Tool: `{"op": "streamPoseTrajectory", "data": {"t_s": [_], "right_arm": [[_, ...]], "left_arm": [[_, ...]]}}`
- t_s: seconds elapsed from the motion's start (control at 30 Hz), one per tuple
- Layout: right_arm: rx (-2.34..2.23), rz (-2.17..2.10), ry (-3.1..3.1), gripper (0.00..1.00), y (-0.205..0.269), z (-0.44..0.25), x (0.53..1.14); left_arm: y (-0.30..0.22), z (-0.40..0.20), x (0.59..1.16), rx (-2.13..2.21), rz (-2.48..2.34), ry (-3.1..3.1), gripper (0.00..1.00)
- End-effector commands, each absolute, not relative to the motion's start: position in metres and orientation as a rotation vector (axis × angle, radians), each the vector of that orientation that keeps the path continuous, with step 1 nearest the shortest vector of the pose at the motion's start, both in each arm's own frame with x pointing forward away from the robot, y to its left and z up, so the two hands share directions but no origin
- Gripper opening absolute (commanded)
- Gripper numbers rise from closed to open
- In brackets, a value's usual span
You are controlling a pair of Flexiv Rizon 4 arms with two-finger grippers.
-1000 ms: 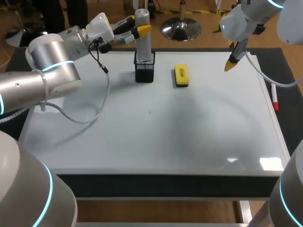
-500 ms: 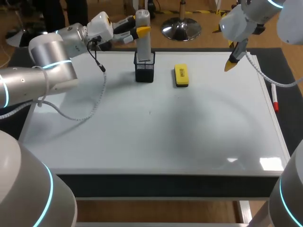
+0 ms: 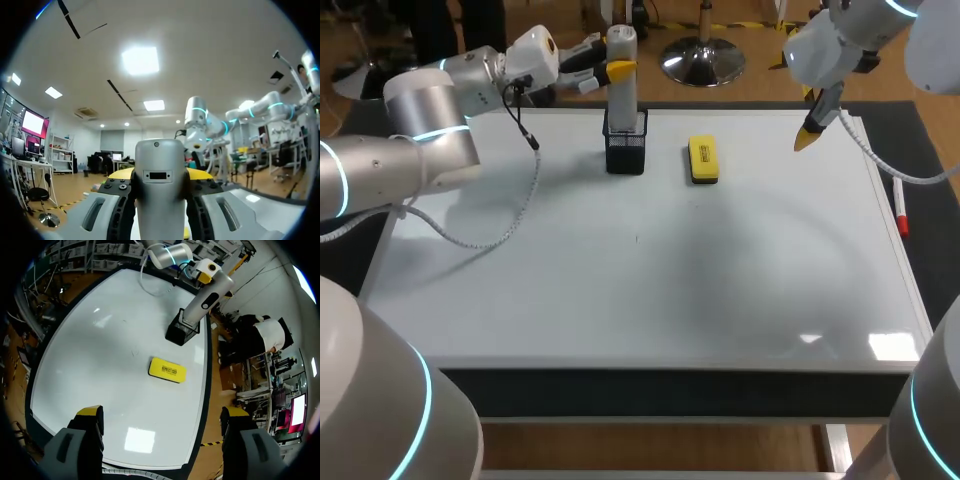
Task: Pick up the inspection probe, press it on each red-marked spot on the whiteboard one by one, put down the probe, pick up the eraser, and wipe off all the red marks.
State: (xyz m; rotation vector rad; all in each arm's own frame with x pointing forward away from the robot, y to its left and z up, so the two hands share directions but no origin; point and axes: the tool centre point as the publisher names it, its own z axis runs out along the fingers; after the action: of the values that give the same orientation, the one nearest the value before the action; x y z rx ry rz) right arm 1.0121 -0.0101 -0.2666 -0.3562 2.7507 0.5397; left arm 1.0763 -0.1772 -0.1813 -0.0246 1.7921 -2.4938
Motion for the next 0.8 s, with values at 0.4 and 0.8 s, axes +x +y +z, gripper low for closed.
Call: {"op": "streamPoseTrajectory", "data": {"t_s": [0.4,0.8], "right_arm": [[-0.358,0.535,2.754,1.00,-0.010,-0.266,1.012],[-0.358,0.535,2.754,1.00,-0.010,-0.266,1.012]], "left_arm": [[-0.181,-0.199,1.089,-0.028,-2.548,1.837,0.00],[-0.186,-0.222,1.092,-0.041,-2.552,1.880,0.00]]}}
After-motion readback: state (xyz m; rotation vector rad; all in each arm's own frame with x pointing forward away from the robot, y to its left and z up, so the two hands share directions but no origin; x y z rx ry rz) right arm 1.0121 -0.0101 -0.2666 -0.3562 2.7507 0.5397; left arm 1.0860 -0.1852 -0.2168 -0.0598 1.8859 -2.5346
